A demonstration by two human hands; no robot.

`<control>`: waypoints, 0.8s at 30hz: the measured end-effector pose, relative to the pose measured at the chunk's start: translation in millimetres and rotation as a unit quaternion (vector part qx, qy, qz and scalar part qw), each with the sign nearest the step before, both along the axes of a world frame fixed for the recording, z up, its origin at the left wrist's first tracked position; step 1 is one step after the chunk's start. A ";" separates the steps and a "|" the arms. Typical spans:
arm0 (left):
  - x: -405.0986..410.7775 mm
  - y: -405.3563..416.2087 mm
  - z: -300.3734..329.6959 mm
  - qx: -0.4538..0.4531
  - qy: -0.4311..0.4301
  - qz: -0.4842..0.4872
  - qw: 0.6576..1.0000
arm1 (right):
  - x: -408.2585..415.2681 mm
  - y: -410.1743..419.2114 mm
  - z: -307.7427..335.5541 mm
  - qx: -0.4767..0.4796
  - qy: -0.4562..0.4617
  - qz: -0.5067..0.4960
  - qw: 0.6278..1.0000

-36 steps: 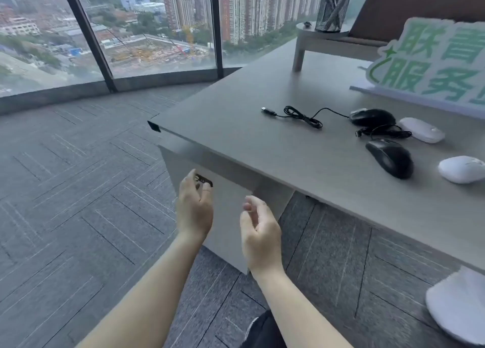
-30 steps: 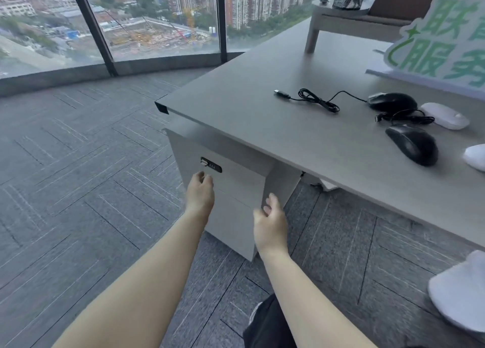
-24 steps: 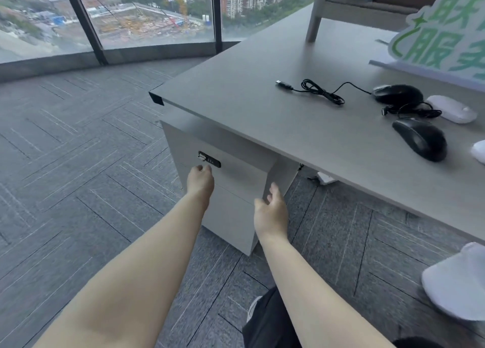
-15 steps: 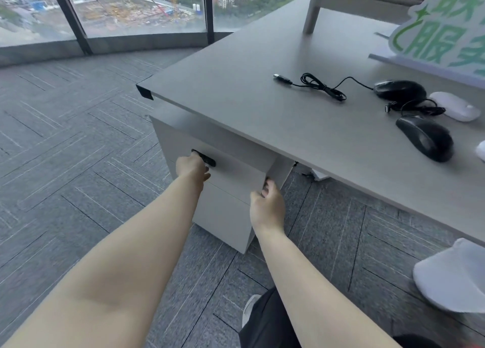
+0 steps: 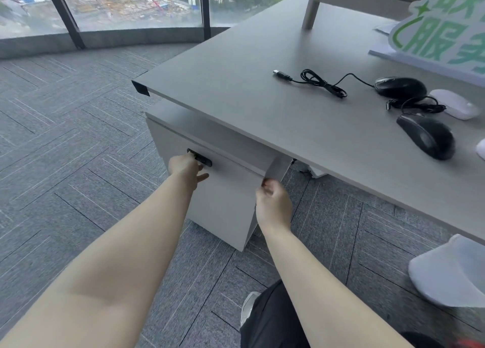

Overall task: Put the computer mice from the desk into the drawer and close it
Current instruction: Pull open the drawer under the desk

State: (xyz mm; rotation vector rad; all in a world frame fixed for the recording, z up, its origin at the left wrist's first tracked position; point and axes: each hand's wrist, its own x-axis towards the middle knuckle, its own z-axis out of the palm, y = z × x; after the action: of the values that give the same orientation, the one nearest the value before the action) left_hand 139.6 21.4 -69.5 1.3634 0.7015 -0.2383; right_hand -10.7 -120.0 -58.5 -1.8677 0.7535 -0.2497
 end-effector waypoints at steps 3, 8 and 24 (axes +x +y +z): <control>-13.3 10.4 -0.6 0.005 -0.001 0.003 1.000 | -10.7 2.6 -0.3 -0.020 -0.018 0.018 0.999; -50.1 43.7 -4.6 0.012 -0.014 0.017 1.000 | -40.6 11.7 -3.7 -0.025 -0.013 0.079 0.996; -162.6 140.4 -2.7 0.025 -0.017 0.075 0.997 | -124.2 67.0 1.4 0.007 -0.001 0.306 0.952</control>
State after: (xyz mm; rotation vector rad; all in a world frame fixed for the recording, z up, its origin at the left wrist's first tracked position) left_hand -23.1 161.8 -72.1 1.3524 0.7818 -0.0771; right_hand -134.9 -53.0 -57.1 -1.9889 0.1446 0.1506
